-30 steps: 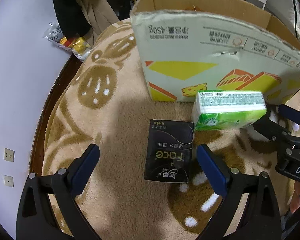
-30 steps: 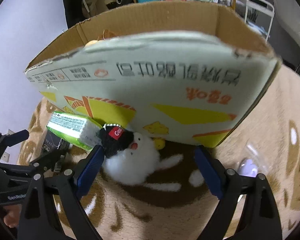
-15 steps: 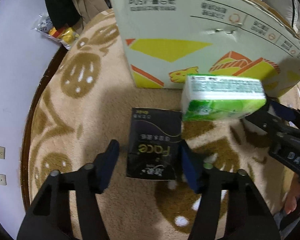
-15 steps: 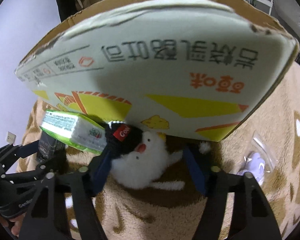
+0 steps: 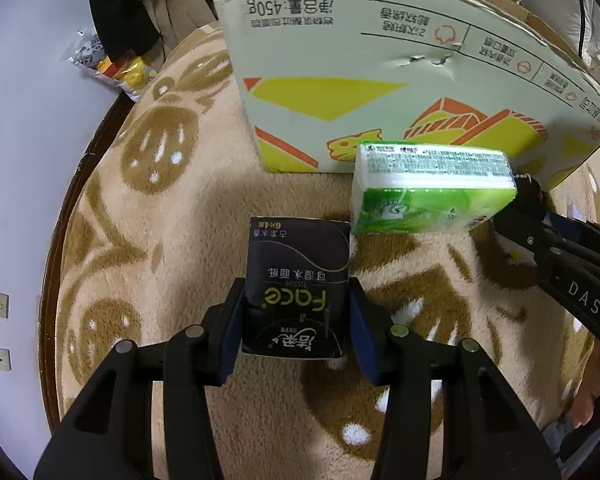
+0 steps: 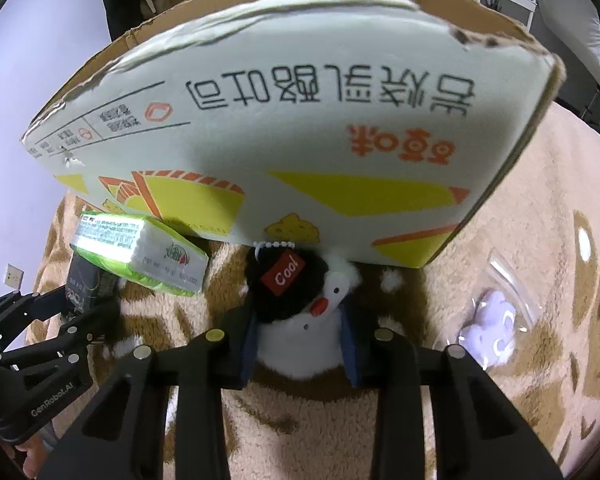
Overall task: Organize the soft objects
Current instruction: 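Close the left gripper on the black tissue pack while the right gripper grasps the penguin, then lift the black tissue pack with the left gripper while the right gripper carries the penguin over the box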
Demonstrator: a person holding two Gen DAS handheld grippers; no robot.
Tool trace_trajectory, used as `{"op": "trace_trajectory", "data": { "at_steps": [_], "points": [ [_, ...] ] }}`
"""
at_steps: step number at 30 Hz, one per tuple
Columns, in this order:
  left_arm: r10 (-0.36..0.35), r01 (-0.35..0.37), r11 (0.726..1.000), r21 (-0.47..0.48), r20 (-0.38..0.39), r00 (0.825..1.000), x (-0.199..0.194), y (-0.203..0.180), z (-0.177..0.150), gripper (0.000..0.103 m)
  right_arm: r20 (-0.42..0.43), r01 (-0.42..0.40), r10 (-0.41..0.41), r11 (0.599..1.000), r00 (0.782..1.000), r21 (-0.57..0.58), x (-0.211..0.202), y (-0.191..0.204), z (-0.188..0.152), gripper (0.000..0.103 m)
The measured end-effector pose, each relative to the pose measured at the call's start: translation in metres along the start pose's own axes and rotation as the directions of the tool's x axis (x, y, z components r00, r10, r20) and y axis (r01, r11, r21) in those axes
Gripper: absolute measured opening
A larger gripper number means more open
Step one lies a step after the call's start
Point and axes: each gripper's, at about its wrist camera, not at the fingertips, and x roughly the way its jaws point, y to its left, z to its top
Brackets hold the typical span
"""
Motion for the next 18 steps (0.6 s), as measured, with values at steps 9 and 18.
{"op": "trace_trajectory", "data": {
  "at_steps": [9, 18],
  "points": [
    [-0.004, 0.005, 1.0, -0.024, 0.03, 1.0, -0.021, 0.001, -0.015, 0.046, 0.001, -0.008, 0.008, 1.0, 1.0, 0.003, -0.011, -0.003, -0.007, 0.035],
    [-0.017, 0.018, 1.0, -0.01, 0.081, 0.997, -0.043, -0.002, -0.024, 0.046, 0.063, 0.005, -0.003, 0.999, 0.998, -0.034, -0.036, 0.009, -0.021, 0.035]
  ]
}}
